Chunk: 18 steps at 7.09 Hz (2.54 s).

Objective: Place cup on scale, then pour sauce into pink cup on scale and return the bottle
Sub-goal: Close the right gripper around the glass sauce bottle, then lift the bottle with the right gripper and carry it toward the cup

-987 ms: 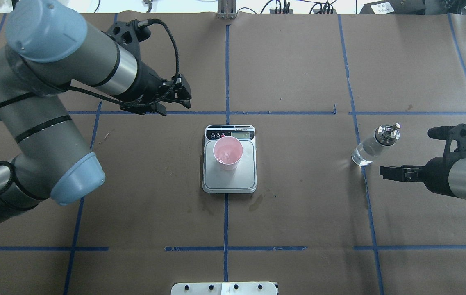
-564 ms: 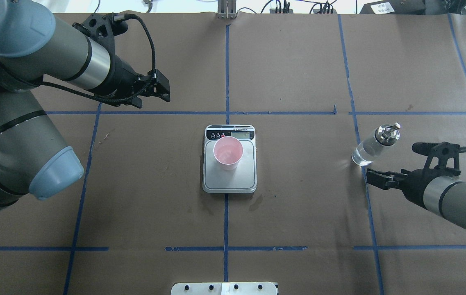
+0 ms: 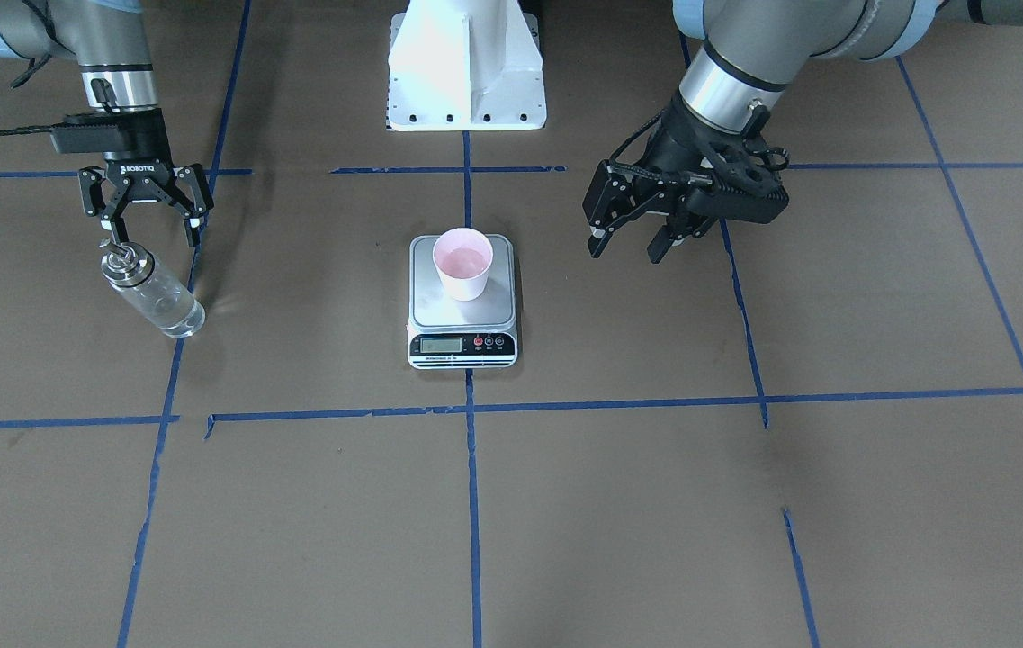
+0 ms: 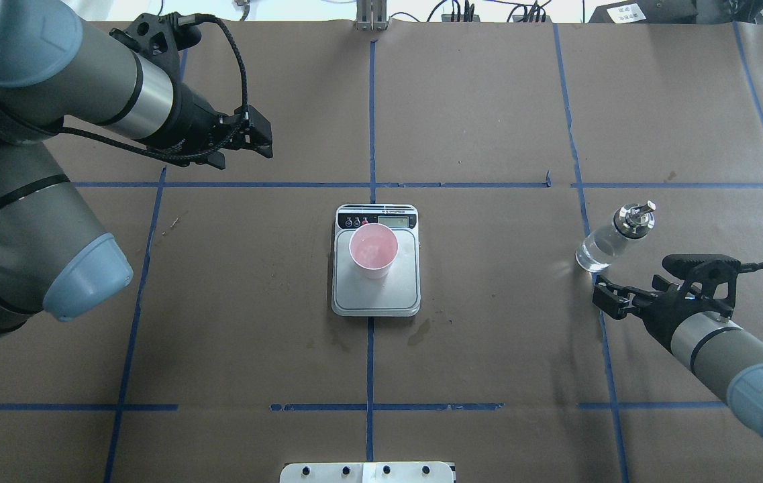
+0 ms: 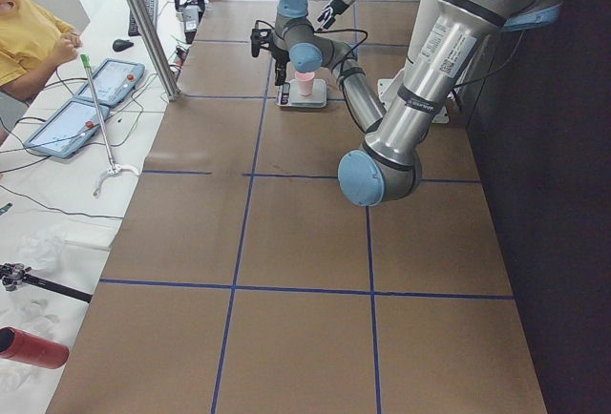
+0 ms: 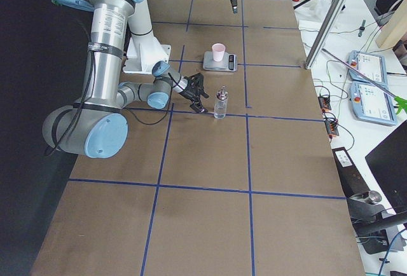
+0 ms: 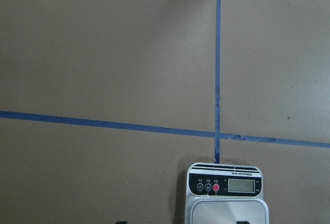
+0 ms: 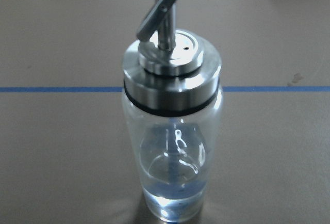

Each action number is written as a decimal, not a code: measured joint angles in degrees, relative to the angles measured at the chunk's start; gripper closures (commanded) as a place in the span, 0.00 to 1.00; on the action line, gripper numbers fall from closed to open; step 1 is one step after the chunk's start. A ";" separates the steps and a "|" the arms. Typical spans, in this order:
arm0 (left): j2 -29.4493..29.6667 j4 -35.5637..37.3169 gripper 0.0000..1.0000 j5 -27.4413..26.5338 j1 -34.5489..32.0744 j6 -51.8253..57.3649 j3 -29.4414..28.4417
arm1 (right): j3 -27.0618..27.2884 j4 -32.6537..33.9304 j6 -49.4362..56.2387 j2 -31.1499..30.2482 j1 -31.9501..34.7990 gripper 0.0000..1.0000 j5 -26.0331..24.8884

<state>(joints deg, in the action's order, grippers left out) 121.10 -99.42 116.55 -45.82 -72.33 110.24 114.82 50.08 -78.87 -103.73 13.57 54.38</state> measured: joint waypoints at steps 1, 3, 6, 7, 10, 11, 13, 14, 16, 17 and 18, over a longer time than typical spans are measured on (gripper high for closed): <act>0.04 -0.04 0.21 -0.06 0.02 -0.03 0.00 | -1.17 -0.07 -0.24 1.13 -1.06 0.00 -4.43; 0.15 -0.07 0.20 -0.09 0.03 -0.11 0.07 | -3.17 -0.31 -0.35 2.22 -2.27 0.01 -10.03; 0.43 -0.02 0.18 -0.02 0.03 -0.54 0.40 | -8.89 -7.13 0.42 2.99 -2.48 0.02 -11.88; 0.49 0.03 0.17 -0.01 0.03 -0.61 0.53 | -9.96 -8.40 0.93 3.13 -2.48 0.02 -12.03; 0.53 0.13 0.15 -0.01 0.03 -0.77 0.67 | -11.07 -9.10 3.32 5.07 -1.85 0.02 -12.70; 0.54 0.14 0.15 -0.01 0.03 -0.79 0.67 | -11.41 -9.11 4.13 5.45 -0.96 0.02 -12.68; 0.54 0.11 0.12 -0.01 0.07 -0.80 0.66 | -12.65 -9.12 4.87 6.71 1.21 0.02 -12.51; 0.54 0.11 0.12 -0.01 0.07 -0.80 0.62 | -13.70 -9.14 5.25 8.43 2.06 0.02 -12.49; 0.54 0.10 0.12 -0.01 0.11 -0.80 0.64 | -15.35 -9.70 5.78 9.90 2.67 0.05 -12.54; 0.57 0.11 0.12 -0.01 0.11 -0.80 0.66 | -15.58 -9.91 5.87 10.02 2.84 0.24 -12.59; 0.60 0.10 0.12 -0.01 0.12 -0.80 0.67 | -15.64 -10.16 5.88 10.08 2.93 0.62 -12.67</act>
<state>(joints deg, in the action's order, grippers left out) 121.70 -99.32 116.54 -45.71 -73.13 110.91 99.18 39.91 -72.98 -93.65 16.51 41.72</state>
